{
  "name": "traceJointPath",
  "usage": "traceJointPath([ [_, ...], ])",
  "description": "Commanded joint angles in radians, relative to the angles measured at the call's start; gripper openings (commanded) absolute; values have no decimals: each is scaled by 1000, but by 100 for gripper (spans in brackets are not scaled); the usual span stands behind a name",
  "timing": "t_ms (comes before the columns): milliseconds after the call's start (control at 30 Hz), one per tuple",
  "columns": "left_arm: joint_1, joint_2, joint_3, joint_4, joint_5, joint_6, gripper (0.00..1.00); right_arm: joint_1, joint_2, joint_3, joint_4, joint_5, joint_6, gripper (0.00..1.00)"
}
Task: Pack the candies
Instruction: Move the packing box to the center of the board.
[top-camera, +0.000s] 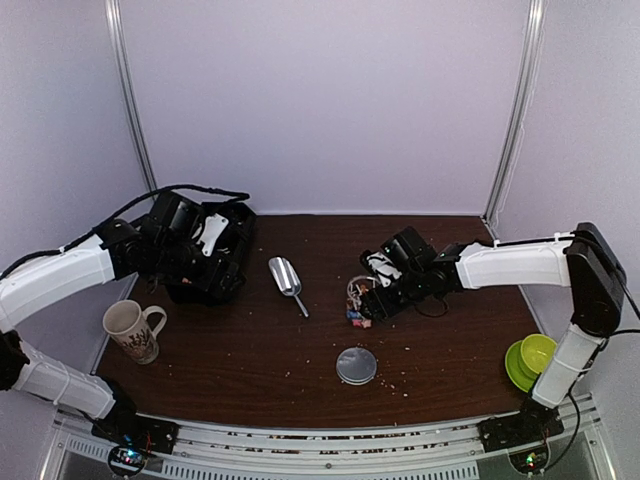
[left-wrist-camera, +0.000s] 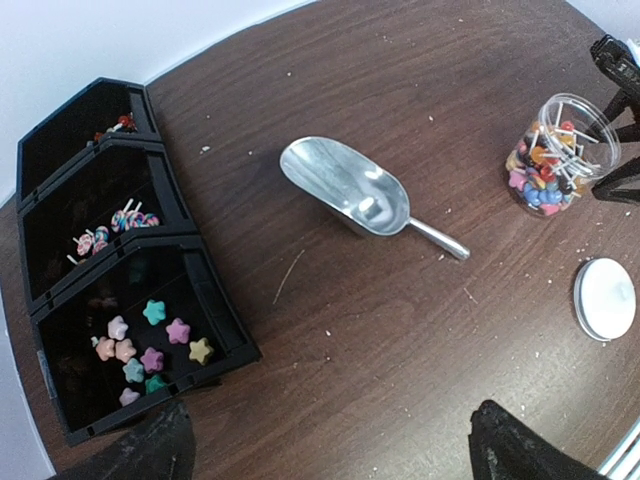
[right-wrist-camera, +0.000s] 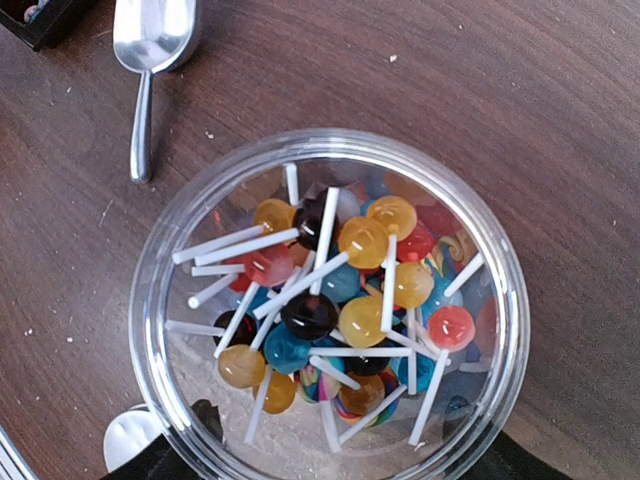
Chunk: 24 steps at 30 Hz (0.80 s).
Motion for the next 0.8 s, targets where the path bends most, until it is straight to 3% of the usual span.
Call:
traceJointPath([
  [0, 11, -11, -15, 99, 33, 12, 98, 5, 57, 97, 1, 53, -13, 75],
  [300, 26, -21, -16, 100, 39, 11, 98, 11, 116, 211, -26, 104, -34, 77],
  [400, 28, -25, -17, 101, 38, 11, 98, 19, 47, 168, -45, 124, -65, 84],
  [533, 30, -22, -15, 100, 44, 8, 98, 31, -74, 65, -61, 147, -112, 100],
  [767, 35, -28, -15, 103, 36, 6, 98, 81, -324, -86, -70, 373, -88, 99],
])
